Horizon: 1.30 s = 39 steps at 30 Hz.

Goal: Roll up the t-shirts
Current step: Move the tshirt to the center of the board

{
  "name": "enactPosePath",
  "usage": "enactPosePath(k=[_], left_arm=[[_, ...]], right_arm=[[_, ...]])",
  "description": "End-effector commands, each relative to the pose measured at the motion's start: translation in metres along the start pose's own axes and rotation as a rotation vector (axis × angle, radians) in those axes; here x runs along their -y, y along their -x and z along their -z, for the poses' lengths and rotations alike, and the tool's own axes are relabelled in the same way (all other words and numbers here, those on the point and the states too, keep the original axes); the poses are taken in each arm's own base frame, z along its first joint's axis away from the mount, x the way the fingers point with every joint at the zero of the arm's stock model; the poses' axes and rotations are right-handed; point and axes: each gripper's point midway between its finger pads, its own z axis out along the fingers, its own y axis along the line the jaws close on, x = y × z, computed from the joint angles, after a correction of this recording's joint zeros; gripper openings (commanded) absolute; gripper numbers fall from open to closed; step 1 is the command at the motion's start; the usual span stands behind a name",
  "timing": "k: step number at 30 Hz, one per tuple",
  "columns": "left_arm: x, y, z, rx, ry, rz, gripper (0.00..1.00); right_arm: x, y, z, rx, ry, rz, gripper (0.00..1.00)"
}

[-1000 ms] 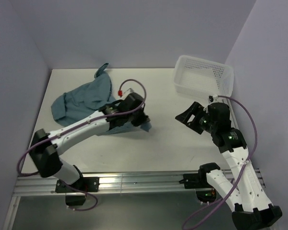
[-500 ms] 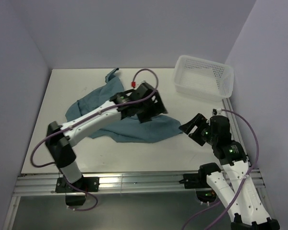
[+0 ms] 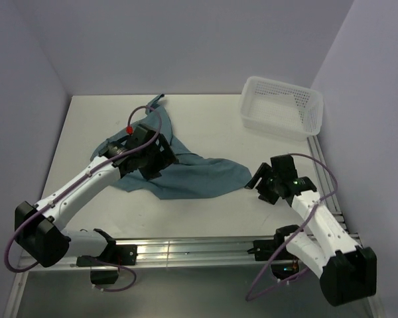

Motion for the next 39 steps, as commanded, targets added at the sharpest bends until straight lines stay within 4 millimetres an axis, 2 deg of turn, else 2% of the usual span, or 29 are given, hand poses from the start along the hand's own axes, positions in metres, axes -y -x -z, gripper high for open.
enactPosePath(k=[1, 6, 9, 14, 15, 18, 22, 25, 26, 27, 28, 29, 30, 31, 33, 34, 35, 38, 39], left_arm=[[-0.029, -0.014, -0.009, -0.041, 0.079, -0.046, 0.88], [-0.058, -0.019, -0.009, -0.042, 0.171, -0.063, 0.88], [-0.068, -0.021, -0.005, -0.041, 0.172, -0.031, 0.88], [-0.074, -0.025, -0.002, -0.050, 0.133, 0.021, 0.88], [-0.077, -0.028, -0.003, -0.059, 0.138, 0.023, 0.87], [-0.085, -0.034, -0.006, -0.077, 0.154, 0.024, 0.87], [-0.092, -0.040, -0.009, -0.091, 0.163, 0.021, 0.87], [-0.099, -0.039, -0.007, -0.083, 0.195, 0.014, 0.88], [-0.104, -0.038, -0.006, -0.076, 0.213, 0.013, 0.88], [-0.105, -0.038, -0.005, -0.074, 0.212, 0.011, 0.88], [-0.107, -0.038, -0.004, -0.075, 0.213, 0.014, 0.88], [-0.109, -0.037, -0.004, -0.079, 0.214, 0.020, 0.88], [-0.117, -0.034, -0.004, -0.078, 0.220, 0.039, 0.88], [-0.120, -0.031, -0.003, -0.074, 0.222, 0.048, 0.88], [-0.131, -0.023, -0.002, -0.052, 0.250, 0.062, 0.88], [-0.133, -0.021, -0.001, -0.044, 0.259, 0.063, 0.88], [-0.136, -0.021, -0.002, -0.043, 0.271, 0.066, 0.88], [-0.146, -0.027, -0.009, -0.059, 0.293, 0.068, 0.87], [-0.147, -0.030, -0.013, -0.072, 0.292, 0.072, 0.87]], right_arm=[[0.011, 0.023, -0.018, 0.081, -0.095, 0.037, 0.73], [0.010, 0.031, -0.039, 0.080, -0.133, -0.020, 0.71], [0.013, 0.032, -0.052, 0.071, -0.162, -0.093, 0.67], [0.015, 0.021, -0.071, 0.051, -0.143, -0.271, 0.64], [0.009, 0.025, -0.073, 0.064, -0.112, -0.290, 0.64], [0.006, 0.033, -0.077, 0.111, -0.096, -0.342, 0.64], [0.001, 0.049, -0.080, 0.160, -0.099, -0.338, 0.57], [0.000, 0.054, -0.089, 0.156, -0.120, -0.320, 0.45], [0.001, 0.054, -0.093, 0.149, -0.130, -0.320, 0.43], [0.000, 0.054, -0.096, 0.146, -0.128, -0.319, 0.36], [-0.003, 0.056, -0.096, 0.146, -0.117, -0.319, 0.19], [-0.005, 0.058, -0.095, 0.148, -0.117, -0.317, 0.07], [-0.007, 0.061, -0.093, 0.154, -0.114, -0.314, 0.00], [-0.017, 0.071, -0.084, 0.187, -0.089, -0.307, 0.00], [-0.022, 0.078, -0.069, 0.214, -0.089, -0.296, 0.00], [-0.032, 0.091, -0.056, 0.252, -0.069, -0.281, 0.00], [-0.027, 0.098, -0.039, 0.300, -0.101, -0.277, 0.00], [-0.030, 0.114, -0.006, 0.355, -0.085, -0.281, 0.00], [-0.021, 0.123, 0.001, 0.375, -0.092, -0.318, 0.00]])
